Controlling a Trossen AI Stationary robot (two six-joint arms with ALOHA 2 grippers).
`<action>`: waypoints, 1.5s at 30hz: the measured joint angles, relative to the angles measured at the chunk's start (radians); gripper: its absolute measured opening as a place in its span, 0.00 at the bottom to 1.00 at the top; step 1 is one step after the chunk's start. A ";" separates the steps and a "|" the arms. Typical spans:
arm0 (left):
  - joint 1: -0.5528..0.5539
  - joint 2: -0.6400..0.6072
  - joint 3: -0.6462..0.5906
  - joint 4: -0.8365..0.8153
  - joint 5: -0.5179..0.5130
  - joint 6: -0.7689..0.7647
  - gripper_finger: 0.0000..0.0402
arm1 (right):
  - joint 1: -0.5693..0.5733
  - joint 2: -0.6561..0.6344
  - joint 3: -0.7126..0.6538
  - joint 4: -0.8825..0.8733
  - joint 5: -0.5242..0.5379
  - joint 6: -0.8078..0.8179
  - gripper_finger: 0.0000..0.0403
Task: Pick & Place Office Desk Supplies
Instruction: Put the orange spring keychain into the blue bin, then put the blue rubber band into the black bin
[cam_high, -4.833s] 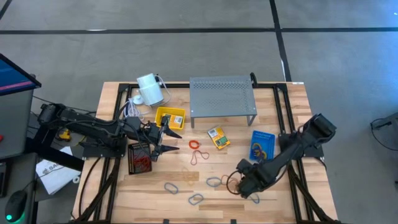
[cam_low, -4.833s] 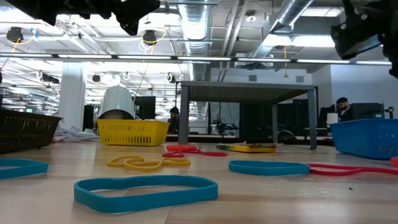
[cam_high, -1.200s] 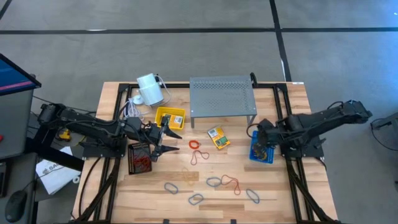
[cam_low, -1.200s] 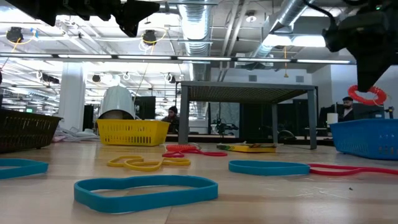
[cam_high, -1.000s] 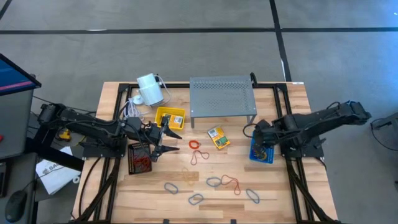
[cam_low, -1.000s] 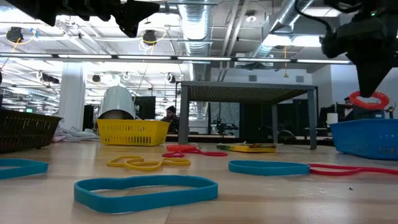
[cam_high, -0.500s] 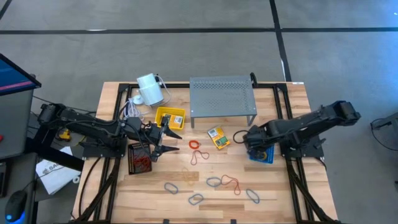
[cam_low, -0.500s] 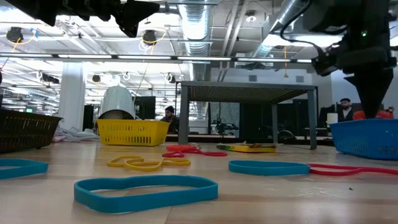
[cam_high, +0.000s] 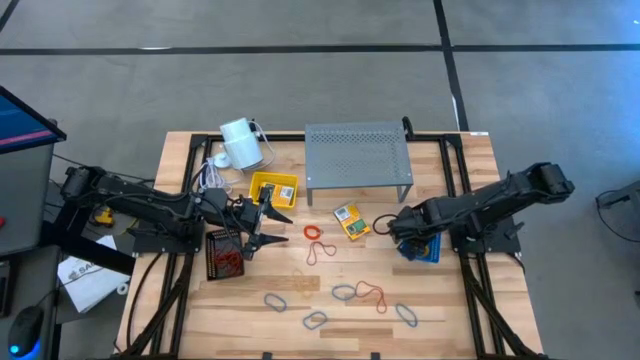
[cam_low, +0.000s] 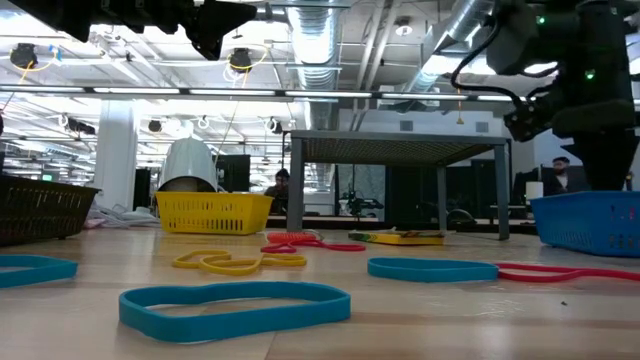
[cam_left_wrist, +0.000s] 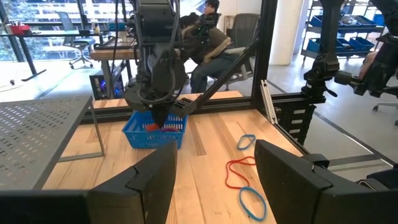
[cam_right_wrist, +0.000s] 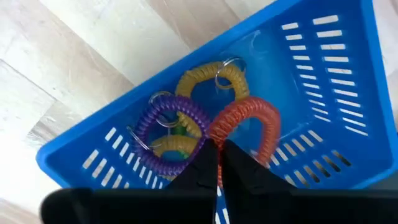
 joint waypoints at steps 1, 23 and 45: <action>0.000 0.000 0.000 0.000 0.000 0.000 0.53 | 0.000 -0.001 0.000 0.003 0.000 0.000 0.00; 0.000 0.000 0.000 -0.003 0.000 0.000 0.53 | 0.000 -0.005 0.000 -0.002 0.001 -0.011 0.29; 0.000 0.000 0.000 -0.020 0.000 0.000 0.53 | 0.245 -0.005 0.286 -0.089 0.031 0.200 0.53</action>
